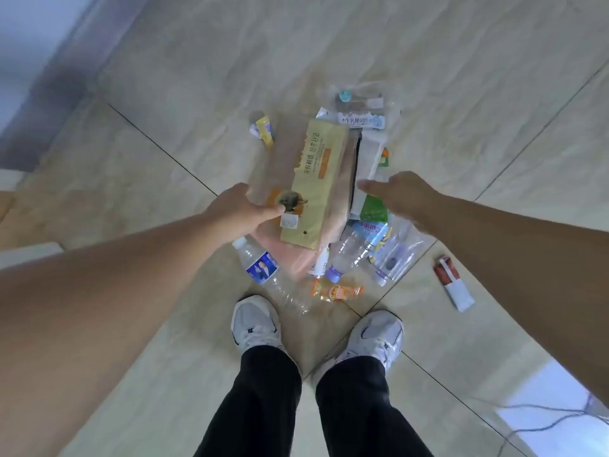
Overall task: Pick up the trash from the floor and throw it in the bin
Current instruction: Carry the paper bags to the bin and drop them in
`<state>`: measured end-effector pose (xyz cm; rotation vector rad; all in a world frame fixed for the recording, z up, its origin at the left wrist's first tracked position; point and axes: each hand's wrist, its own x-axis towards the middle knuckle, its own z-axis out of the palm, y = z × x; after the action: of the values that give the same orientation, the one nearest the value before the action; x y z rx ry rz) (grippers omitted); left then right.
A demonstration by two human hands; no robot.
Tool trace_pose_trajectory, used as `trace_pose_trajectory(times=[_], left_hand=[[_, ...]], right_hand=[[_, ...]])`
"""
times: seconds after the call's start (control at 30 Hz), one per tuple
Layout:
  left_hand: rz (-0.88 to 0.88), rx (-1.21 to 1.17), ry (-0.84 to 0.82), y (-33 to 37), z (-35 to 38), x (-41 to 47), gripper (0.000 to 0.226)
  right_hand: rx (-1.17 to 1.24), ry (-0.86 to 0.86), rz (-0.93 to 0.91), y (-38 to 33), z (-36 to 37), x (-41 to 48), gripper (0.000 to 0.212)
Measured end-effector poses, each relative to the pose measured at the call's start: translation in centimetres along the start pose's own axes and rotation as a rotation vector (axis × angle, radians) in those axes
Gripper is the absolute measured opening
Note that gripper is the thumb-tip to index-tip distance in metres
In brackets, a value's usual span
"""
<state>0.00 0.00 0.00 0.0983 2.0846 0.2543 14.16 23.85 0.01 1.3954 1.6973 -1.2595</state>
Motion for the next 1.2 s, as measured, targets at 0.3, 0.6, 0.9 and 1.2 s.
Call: trace_pose_trajectory(times=[0.3, 0.6, 0.9, 1.2], left_hand=[[-0.138, -0.22, 0.124, -1.1, 5.9, 8.5, 0.115], [-0.063, -0.484, 0.045, 0.9, 9.4, 10.1, 0.071], [-0.09, -0.716, 0.011, -0.2, 8.1, 6.6, 0.034], [-0.048, -0.869, -0.118, 0.6, 5.2, -3.4, 0.02]], right_hand=[[0.149, 0.048, 0.077, 0.1, 4.9, 7.7, 0.106], [0.487, -0.006, 0.08, 0.5, 8.6, 8.8, 0.059], [0.569, -0.099, 0.065, 1.2, 7.6, 5.9, 0.041], [0.658, -0.154, 0.051, 1.4, 4.6, -4.3, 0.036]])
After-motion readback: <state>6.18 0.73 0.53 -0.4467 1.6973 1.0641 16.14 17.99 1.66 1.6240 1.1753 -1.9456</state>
